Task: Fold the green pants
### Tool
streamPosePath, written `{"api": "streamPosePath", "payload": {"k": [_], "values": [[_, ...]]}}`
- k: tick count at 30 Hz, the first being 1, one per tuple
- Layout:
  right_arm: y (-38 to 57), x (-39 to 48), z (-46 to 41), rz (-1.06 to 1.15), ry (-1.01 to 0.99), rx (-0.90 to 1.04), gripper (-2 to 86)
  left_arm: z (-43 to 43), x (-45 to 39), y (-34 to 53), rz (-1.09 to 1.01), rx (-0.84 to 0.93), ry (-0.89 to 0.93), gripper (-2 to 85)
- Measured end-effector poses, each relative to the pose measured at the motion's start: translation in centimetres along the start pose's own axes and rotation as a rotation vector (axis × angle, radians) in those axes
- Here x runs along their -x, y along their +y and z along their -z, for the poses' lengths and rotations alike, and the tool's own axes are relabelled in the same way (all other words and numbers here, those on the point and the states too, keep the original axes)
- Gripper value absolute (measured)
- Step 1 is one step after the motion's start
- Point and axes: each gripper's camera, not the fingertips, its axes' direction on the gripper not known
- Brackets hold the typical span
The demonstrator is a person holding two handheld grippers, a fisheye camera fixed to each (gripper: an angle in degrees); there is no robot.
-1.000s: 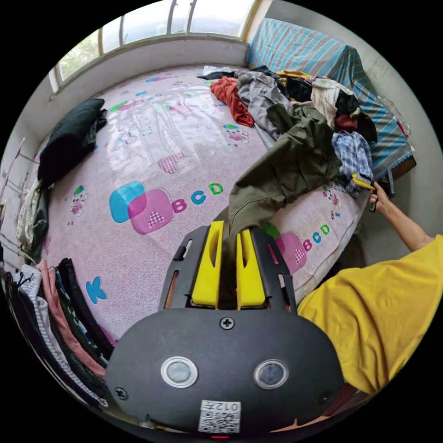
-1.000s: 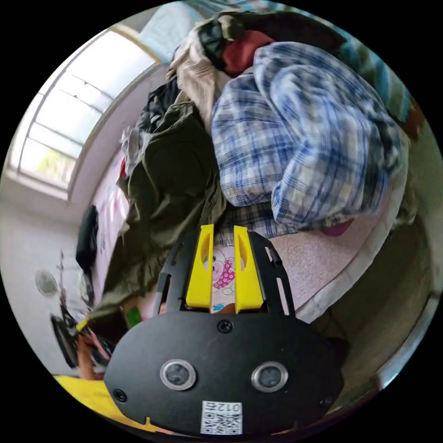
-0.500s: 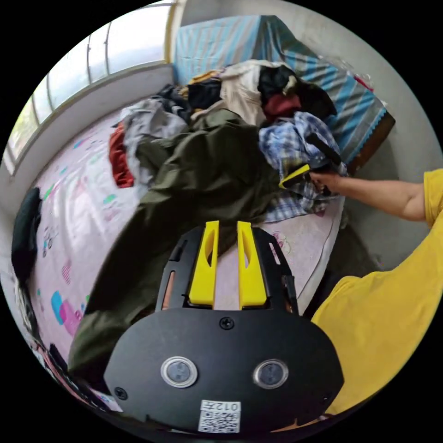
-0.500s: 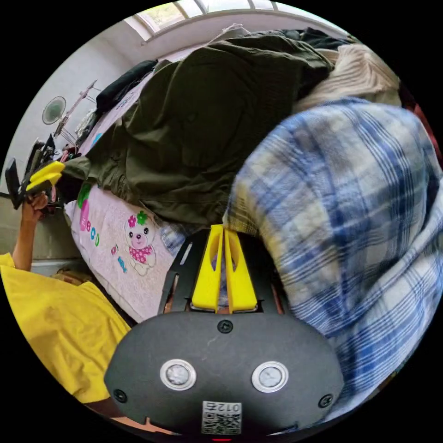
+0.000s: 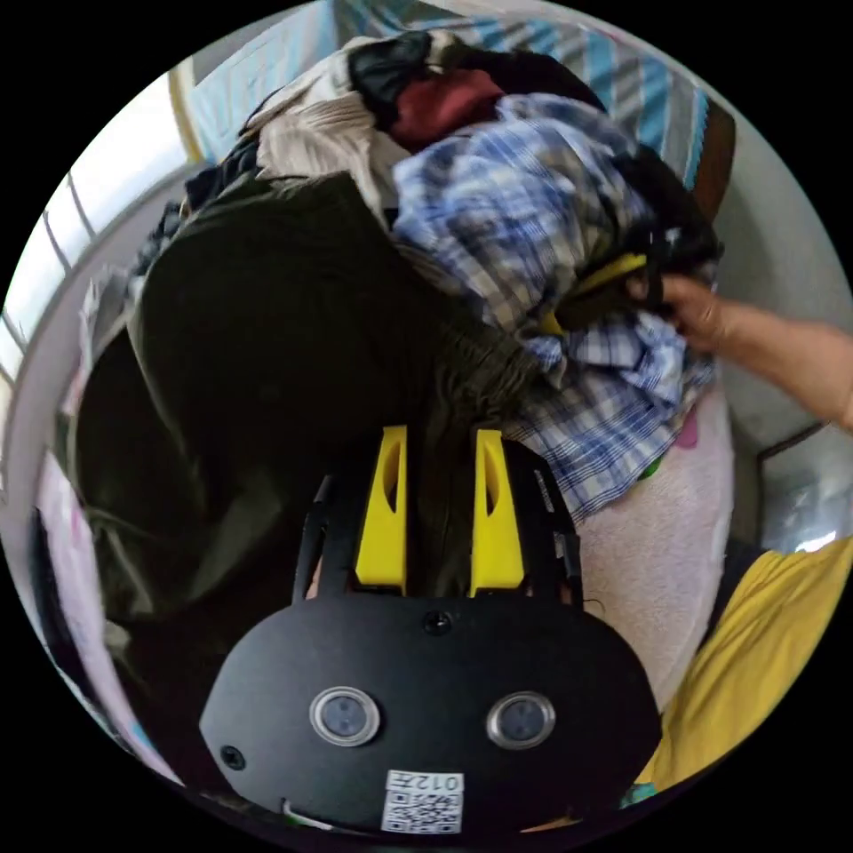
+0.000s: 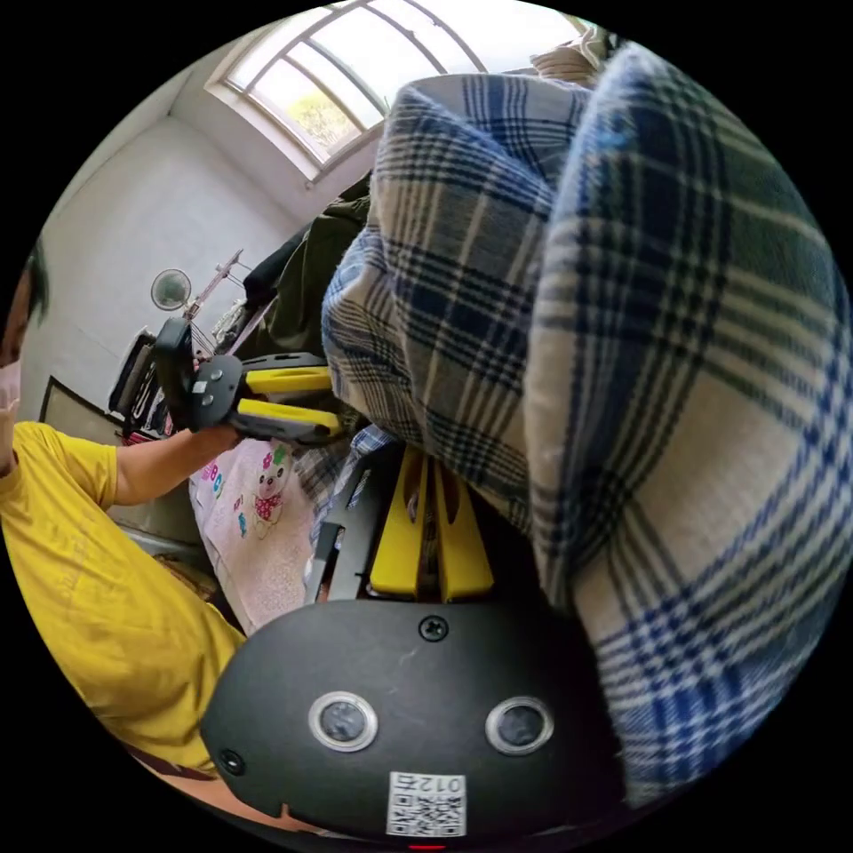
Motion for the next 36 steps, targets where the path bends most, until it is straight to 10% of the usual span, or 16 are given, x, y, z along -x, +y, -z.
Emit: {"api": "streamPosePath", "payload": {"k": [5, 14, 29, 36], "values": [[0.8, -1.1, -0.5, -0.002, -0.077, -0.013, -0.4, -1.6, 8.1, 2.9, 0.197, -0.07, 0.469, 5.0], [2.4, -0.8, -1.0, 0.001, -0.114, -0.021, -0.4, -0.1, 8.5, 5.6, 0.144, -0.123, 0.537, 1.2], [7.6, 10.1, 1.0, 0.148, 0.044, -0.073, 0.9, 38.3, -4.2, 15.7, 0.021, -0.374, -0.19, 0.1], [15.3, 22.5, 7.2, 0.331, 0.248, -0.444, 4.5, 52.3, -13.8, 24.7, 0.07, -0.452, -0.336, 0.0]]}}
